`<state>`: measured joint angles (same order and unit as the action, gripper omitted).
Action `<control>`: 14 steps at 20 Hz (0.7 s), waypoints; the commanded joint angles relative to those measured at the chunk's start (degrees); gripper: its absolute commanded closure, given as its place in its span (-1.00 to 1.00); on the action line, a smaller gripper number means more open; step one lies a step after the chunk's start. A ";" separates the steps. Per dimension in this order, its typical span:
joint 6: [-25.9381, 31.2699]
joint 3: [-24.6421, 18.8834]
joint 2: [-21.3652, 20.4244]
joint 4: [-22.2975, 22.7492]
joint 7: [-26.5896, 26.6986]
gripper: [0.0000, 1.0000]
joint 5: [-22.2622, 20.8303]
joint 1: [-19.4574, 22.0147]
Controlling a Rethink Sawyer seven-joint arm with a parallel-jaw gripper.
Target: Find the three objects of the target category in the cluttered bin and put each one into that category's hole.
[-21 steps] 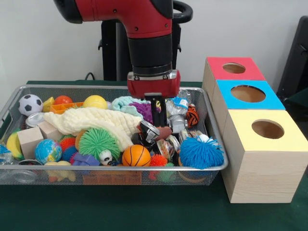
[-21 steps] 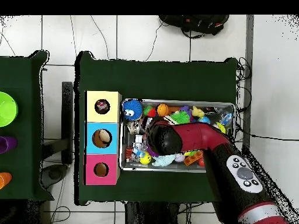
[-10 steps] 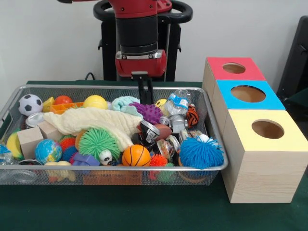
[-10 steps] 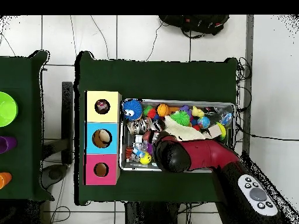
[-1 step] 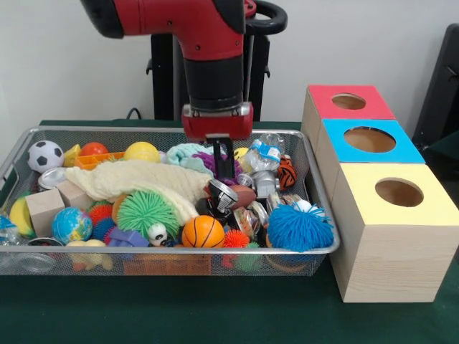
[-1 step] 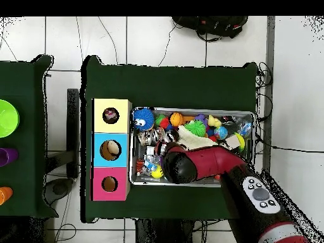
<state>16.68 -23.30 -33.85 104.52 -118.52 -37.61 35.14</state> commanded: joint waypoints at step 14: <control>8.79 -13.67 9.23 -6.22 20.11 1.00 -6.79 18.37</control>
<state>18.17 -30.27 -27.40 103.14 -118.50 -40.72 48.71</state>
